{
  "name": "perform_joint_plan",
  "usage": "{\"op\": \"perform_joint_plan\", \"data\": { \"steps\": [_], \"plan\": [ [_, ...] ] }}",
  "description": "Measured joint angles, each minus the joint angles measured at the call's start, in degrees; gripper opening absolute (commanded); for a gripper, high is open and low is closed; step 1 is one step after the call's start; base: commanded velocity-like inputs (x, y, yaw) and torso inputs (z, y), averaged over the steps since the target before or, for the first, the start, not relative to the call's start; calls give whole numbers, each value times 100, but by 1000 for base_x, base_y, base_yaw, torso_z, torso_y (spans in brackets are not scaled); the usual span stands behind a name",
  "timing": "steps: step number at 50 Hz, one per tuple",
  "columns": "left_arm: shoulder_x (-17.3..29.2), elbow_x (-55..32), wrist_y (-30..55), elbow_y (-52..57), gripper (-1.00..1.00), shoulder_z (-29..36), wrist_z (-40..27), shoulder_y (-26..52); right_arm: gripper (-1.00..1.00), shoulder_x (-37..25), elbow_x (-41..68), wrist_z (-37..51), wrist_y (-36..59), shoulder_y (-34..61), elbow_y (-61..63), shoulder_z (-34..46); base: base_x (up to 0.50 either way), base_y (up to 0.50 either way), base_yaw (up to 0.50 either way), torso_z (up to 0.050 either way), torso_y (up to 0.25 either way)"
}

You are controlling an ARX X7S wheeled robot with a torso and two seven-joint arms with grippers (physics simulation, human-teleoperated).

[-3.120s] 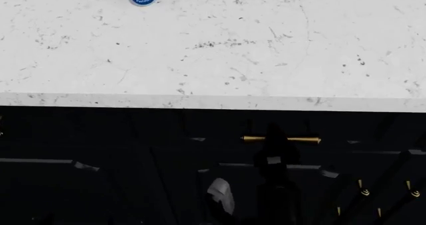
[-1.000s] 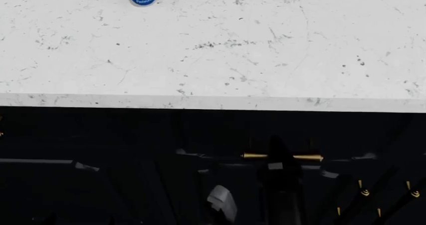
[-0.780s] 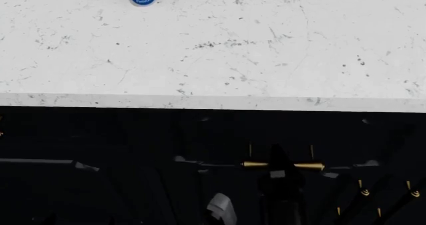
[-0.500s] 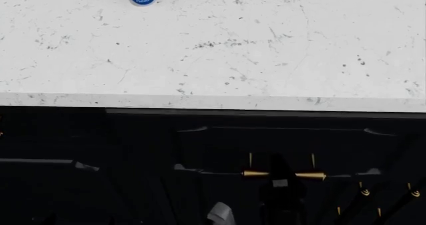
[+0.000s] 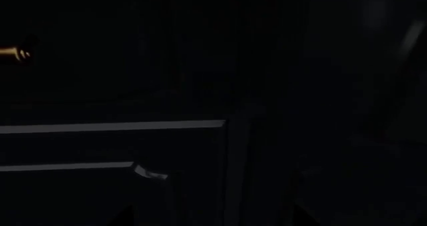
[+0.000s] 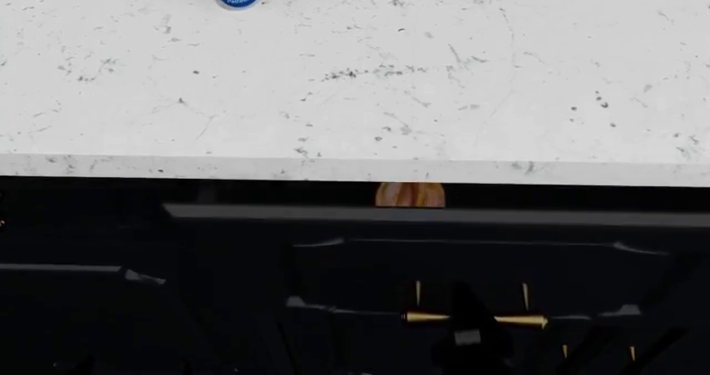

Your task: Open the right drawer.

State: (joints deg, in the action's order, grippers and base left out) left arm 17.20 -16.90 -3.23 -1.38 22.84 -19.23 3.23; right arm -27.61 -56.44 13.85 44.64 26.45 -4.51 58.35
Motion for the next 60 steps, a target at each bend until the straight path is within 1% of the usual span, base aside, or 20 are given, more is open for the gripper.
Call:
{"op": "perform_joint_plan", "data": {
  "steps": [20,34,41,60],
  "plan": [
    [19,-23,-31,5,100,20,-21,1,-100,-23,-64,315,-5,-181,-10,-10,-1,0,1,0,1],
    [26,-40,-51,-21,100,36,-28,14,-100,-33,-112,257,9,-186,19,-9,-1,1,1,1,1],
    [33,-48,-56,-19,100,43,-34,16,-100,-62,-127,107,31,-153,78,21,-158,0,0,0,1],
    [53,-69,-61,0,100,64,-61,10,-100,-49,-161,89,51,-172,89,14,-214,0,0,0,1]
  ]
}}
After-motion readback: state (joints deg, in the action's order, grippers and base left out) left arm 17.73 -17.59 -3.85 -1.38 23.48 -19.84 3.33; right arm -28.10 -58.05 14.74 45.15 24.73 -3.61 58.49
